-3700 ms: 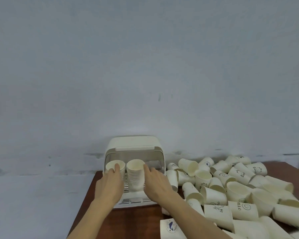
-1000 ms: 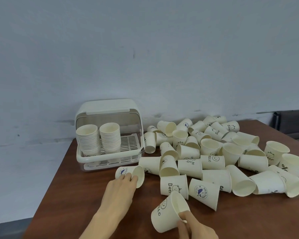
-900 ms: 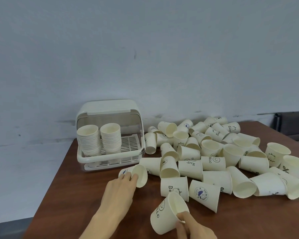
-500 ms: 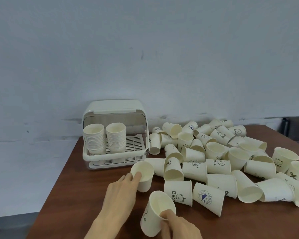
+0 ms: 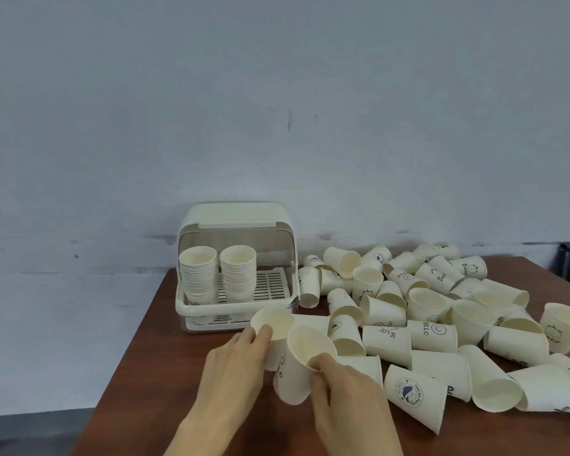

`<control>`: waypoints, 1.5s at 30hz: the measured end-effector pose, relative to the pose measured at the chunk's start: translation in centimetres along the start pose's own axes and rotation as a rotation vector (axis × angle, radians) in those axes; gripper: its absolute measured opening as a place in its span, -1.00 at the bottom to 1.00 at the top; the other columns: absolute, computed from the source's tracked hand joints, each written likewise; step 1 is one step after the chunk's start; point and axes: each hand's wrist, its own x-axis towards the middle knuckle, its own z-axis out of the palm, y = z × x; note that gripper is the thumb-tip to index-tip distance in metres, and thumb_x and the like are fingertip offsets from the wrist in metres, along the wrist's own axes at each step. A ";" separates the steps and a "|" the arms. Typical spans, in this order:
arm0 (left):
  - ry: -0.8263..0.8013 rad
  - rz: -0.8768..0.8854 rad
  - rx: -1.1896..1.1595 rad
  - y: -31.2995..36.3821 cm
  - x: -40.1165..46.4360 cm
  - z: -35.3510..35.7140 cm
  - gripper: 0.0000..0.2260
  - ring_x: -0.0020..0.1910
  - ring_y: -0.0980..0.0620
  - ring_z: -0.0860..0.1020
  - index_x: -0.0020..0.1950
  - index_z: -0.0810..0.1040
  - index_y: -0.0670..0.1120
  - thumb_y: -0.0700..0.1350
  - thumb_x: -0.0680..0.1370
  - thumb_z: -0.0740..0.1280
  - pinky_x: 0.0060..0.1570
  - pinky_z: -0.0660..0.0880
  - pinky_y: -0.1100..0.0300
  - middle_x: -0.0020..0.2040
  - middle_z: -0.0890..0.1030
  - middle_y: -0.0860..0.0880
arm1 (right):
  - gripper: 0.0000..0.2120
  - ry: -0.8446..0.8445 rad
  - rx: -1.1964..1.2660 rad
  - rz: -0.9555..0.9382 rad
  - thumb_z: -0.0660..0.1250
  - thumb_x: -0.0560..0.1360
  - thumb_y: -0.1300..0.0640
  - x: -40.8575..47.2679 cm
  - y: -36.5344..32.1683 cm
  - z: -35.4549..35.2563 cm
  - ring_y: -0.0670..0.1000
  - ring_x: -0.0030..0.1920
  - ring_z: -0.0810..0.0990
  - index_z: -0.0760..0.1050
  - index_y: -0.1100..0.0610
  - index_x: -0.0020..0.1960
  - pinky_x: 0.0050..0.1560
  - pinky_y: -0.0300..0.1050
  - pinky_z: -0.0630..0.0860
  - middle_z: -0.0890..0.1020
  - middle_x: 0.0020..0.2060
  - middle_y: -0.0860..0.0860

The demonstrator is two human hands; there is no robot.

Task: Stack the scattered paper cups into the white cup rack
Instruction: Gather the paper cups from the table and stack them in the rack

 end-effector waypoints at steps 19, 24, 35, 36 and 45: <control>0.297 -0.165 -0.086 -4.1 1.5 -6.3 -0.92 -0.35 0.01 0.52 0.00 0.46 -0.03 -0.11 0.54 0.32 -0.55 0.48 0.10 -0.25 0.53 0.04 | -0.85 0.027 -0.041 -0.130 0.08 0.56 0.11 8.4 -5.5 -2.9 0.07 -0.15 0.50 0.43 0.05 -0.02 -0.19 0.01 0.43 0.58 -0.26 -0.03; 0.380 -0.209 -0.007 -6.0 3.0 -8.3 -0.92 -0.41 -0.05 0.52 -0.05 0.50 -0.07 -0.15 0.50 0.36 -0.57 0.26 0.23 -0.29 0.53 0.00 | -0.86 0.087 -0.047 -0.183 0.10 0.57 0.13 12.0 -6.3 -2.6 0.14 -0.21 0.52 0.42 0.10 -0.07 -0.27 0.01 0.38 0.59 -0.28 0.02; 0.381 -0.299 0.019 -9.8 6.1 -8.8 -0.94 -0.41 -0.14 0.51 -0.02 0.48 -0.10 -0.16 0.53 0.31 -0.54 0.33 0.15 -0.27 0.50 -0.04 | -0.77 0.115 -0.119 -0.221 0.10 0.53 0.27 22.2 -7.2 3.4 0.17 -0.13 0.54 0.47 0.16 0.10 -0.19 0.00 0.50 0.62 -0.15 0.09; 0.375 -0.308 0.017 -10.1 6.3 -8.7 -0.92 -0.38 -0.14 0.52 0.01 0.48 -0.10 -0.15 0.54 0.29 -0.51 0.33 0.14 -0.25 0.51 -0.04 | -0.77 0.083 -0.144 -0.225 0.11 0.52 0.28 22.5 -7.2 4.0 0.17 -0.12 0.54 0.47 0.16 0.11 -0.19 0.01 0.51 0.62 -0.14 0.09; 0.333 -0.321 0.006 -11.8 8.4 -8.6 -0.87 -0.26 -0.15 0.53 0.10 0.44 -0.10 -0.12 0.60 0.16 -0.40 0.36 0.11 -0.14 0.53 -0.06 | -0.80 -0.118 -0.284 -0.266 0.12 0.55 0.25 22.2 -7.0 6.7 0.20 -0.05 0.57 0.48 0.16 0.08 -0.25 -0.07 0.33 0.59 -0.04 0.15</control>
